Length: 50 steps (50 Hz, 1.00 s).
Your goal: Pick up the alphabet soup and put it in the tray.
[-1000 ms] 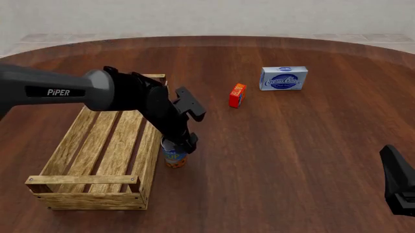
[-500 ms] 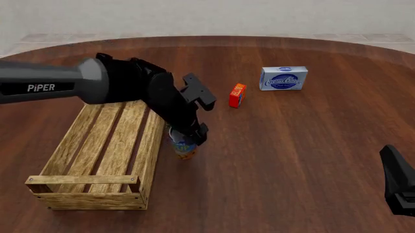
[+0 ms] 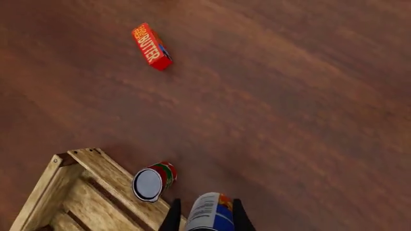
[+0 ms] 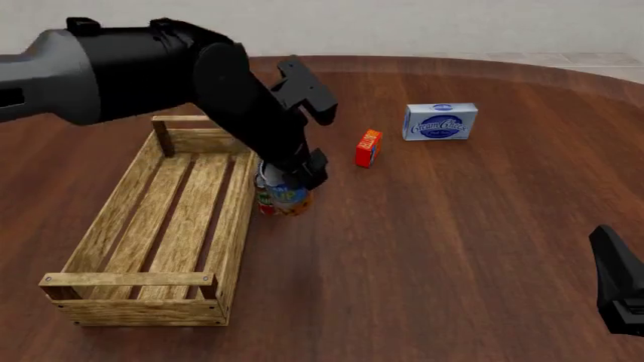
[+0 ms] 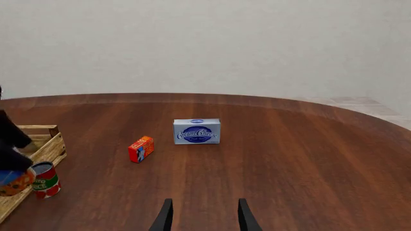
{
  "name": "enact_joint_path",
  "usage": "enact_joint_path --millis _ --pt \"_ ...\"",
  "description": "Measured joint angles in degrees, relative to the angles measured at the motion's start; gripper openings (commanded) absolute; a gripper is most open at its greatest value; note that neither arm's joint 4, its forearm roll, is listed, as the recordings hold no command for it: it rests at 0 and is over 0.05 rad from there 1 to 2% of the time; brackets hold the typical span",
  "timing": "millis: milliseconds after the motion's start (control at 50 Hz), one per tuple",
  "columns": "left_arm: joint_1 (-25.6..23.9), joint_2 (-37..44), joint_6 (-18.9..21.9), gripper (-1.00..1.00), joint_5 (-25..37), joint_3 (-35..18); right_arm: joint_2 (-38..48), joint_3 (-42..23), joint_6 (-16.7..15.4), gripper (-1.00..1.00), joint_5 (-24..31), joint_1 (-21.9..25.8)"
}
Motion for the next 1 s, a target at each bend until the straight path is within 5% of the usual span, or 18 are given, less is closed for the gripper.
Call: enact_joint_path --millis 1000 --pt "16.4 -12.5 2.4 -1.00 6.2 1.2 0.0 0.0 0.0 1.00 0.0 0.0"
